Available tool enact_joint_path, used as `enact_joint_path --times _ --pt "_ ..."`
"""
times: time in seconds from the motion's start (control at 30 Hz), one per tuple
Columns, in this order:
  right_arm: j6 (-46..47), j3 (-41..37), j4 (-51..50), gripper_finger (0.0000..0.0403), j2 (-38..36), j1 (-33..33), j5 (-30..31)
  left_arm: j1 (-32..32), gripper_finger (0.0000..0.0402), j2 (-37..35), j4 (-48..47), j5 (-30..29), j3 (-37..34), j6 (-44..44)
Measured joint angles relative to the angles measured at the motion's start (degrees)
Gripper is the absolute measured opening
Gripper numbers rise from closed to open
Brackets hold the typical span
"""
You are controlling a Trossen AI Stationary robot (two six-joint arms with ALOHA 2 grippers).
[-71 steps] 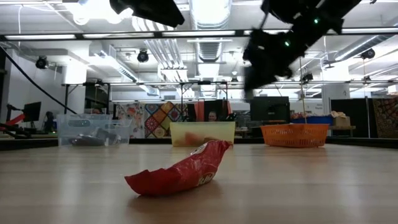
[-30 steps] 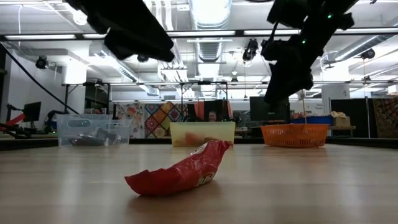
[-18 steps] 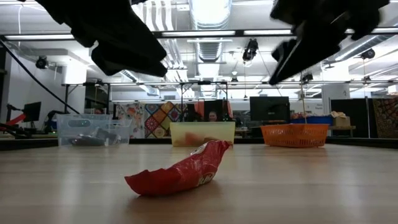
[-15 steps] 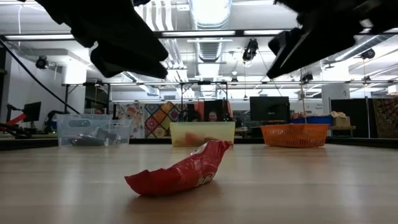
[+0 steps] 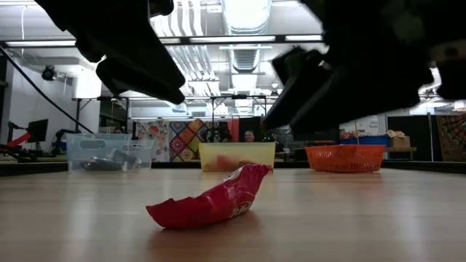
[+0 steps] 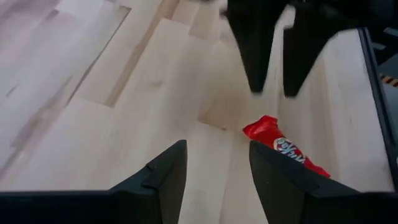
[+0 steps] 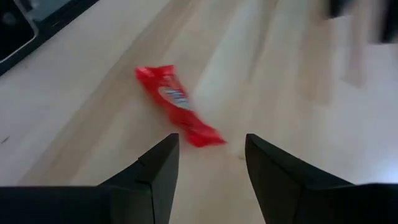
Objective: Sort candy
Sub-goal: Put the orange chocolate bar into the yellow bin
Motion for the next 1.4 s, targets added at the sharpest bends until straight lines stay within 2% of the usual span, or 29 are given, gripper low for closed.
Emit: enact_joint_path --times 0.17,0.33,0.5,0.63,0.7,0.93,1.07,1.23,1.4 --pt "-1.27 4.85 -0.04 0.0173 6.60 -0.01 -4.71 0.00 0.0157 -0.03 -0.63 -0.06 1.02 3.09" --pt "-0.42 7.64 0.04 0.0154 9.86 -1.25 -4.99 0.04 0.0157 -0.08 -1.06 -0.10 2.20 5.05" --pt "0.62 9.34 -0.16 0.0100 12.35 -3.42 -7.33 0.04 0.0157 -0.69 -5.75 -0.95 4.72 6.41" --pt "-0.12 9.73 0.04 0.0028 12.59 -4.24 -9.49 -0.37 0.0157 -1.03 -13.04 -3.55 7.50 7.03" --pt "-0.60 9.61 -0.12 0.0016 12.24 -4.32 -9.59 -0.76 0.0157 -1.20 -16.53 -5.34 8.31 7.05" --pt "-0.77 9.39 -1.98 0.0009 9.08 -4.32 -8.95 -2.46 0.0157 -1.63 -22.51 -7.04 8.48 6.01" --pt "-1.21 9.37 -2.79 0.0009 6.85 -4.32 -8.83 -5.30 0.0157 -1.19 -22.38 -6.21 8.27 6.62" --pt "-7.31 9.38 -2.69 0.0010 6.83 -4.11 -9.05 -8.59 0.0157 0.02 -21.66 -6.10 8.23 4.45" --pt "-8.43 10.35 -2.62 0.0051 8.05 -4.06 -9.23 -10.27 0.0157 0.18 -21.32 -9.21 8.23 1.74"
